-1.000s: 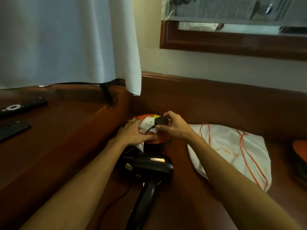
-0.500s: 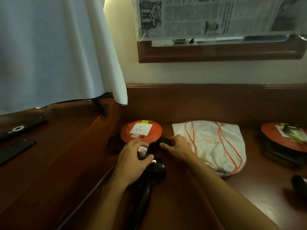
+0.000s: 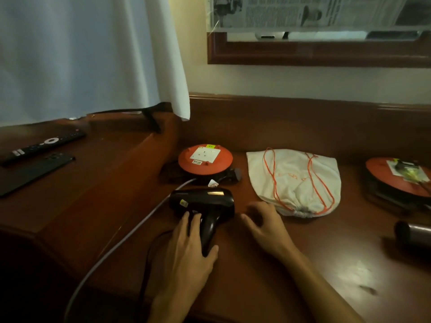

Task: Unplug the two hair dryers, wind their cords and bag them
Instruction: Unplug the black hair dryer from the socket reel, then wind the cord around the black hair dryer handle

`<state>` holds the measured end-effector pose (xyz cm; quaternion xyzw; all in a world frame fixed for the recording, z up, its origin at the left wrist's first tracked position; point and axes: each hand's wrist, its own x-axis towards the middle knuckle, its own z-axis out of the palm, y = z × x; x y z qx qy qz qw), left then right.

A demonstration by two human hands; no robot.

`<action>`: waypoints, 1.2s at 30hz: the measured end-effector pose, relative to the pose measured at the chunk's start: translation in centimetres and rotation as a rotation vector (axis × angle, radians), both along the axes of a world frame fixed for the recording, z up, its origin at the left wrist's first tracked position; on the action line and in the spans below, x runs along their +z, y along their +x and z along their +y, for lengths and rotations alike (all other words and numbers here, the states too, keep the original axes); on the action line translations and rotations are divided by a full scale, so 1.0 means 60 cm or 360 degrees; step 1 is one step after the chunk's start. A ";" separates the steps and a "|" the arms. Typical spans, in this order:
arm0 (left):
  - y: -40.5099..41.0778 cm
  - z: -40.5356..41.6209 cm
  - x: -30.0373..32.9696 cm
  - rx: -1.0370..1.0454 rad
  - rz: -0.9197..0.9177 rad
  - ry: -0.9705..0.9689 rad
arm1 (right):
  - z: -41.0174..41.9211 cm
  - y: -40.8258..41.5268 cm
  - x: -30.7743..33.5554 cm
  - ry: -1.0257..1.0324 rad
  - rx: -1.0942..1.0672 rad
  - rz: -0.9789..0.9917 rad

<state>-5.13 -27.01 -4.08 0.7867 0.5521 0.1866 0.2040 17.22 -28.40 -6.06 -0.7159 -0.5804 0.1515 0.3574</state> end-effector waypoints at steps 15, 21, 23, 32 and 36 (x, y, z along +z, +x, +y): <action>0.035 -0.016 0.047 -0.0042 -0.0350 0.0280 | -0.051 0.008 0.007 0.0221 -0.0041 0.0529; 0.136 0.032 0.107 -0.0321 -0.1212 -0.0089 | -0.070 0.015 0.033 0.0372 0.0002 0.1102; 0.175 0.053 0.106 -0.0361 -0.1422 -0.0378 | -0.074 0.021 0.038 0.0361 0.0019 0.1364; 0.288 0.076 0.029 -0.0500 -0.2074 -0.1332 | -0.083 0.049 0.042 0.0225 0.0142 0.1490; 0.286 0.106 0.008 -0.0712 -0.2012 -0.1463 | -0.073 0.056 0.037 0.0336 0.0140 0.1273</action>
